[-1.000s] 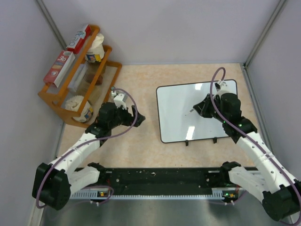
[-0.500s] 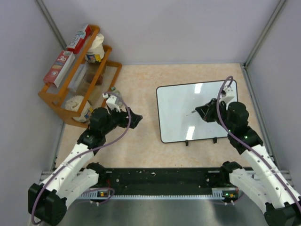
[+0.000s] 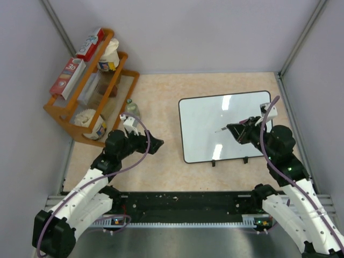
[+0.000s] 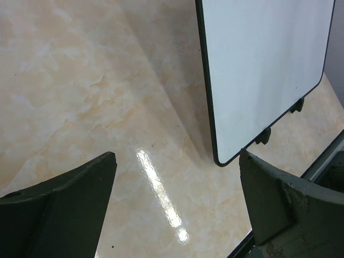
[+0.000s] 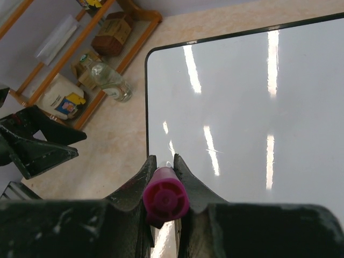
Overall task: Write a sentence on the whiteboard
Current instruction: Hold the whiteboard on the whiteboard stand.
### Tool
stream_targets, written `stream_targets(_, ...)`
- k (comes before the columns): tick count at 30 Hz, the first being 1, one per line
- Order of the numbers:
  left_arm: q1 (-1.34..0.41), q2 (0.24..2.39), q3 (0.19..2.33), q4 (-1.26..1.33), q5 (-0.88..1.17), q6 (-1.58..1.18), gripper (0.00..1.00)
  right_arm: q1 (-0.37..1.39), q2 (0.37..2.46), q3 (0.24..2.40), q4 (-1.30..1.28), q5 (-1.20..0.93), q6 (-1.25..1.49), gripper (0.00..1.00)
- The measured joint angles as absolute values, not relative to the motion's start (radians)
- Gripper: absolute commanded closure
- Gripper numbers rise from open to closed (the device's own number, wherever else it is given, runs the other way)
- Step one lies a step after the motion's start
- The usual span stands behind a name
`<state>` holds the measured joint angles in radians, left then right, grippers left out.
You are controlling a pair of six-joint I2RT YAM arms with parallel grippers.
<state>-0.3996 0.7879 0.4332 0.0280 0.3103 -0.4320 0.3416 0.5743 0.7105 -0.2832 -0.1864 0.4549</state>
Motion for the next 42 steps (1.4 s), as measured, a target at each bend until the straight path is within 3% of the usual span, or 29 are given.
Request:
stream_targets(15,-0.4,0.884,0.434,0.132,0.384,-0.419,0.03,0.342,0.625,0.673,-0.29,-0.19,0.438,1.0)
stream_targets(22,-0.4,1.149,0.497,0.349,0.536,-0.426,0.06,0.342,0.662,0.665,-0.259,-0.207,0.437,1.0)
stream_targets(31,-0.4,1.607,0.791,0.59,0.765,-0.479,0.11,0.342,0.663,0.665,-0.221,-0.221,0.437,1.0)
stream_targets(38,-0.4,1.79,0.908,0.694,0.849,-0.551,0.29,0.342,0.663,0.665,-0.207,-0.232,0.439,1.0)
stream_targets(42,-0.4,1.84,0.917,0.772,0.909,-0.599,0.47,0.342,0.664,0.665,-0.204,-0.238,0.44,1.0)
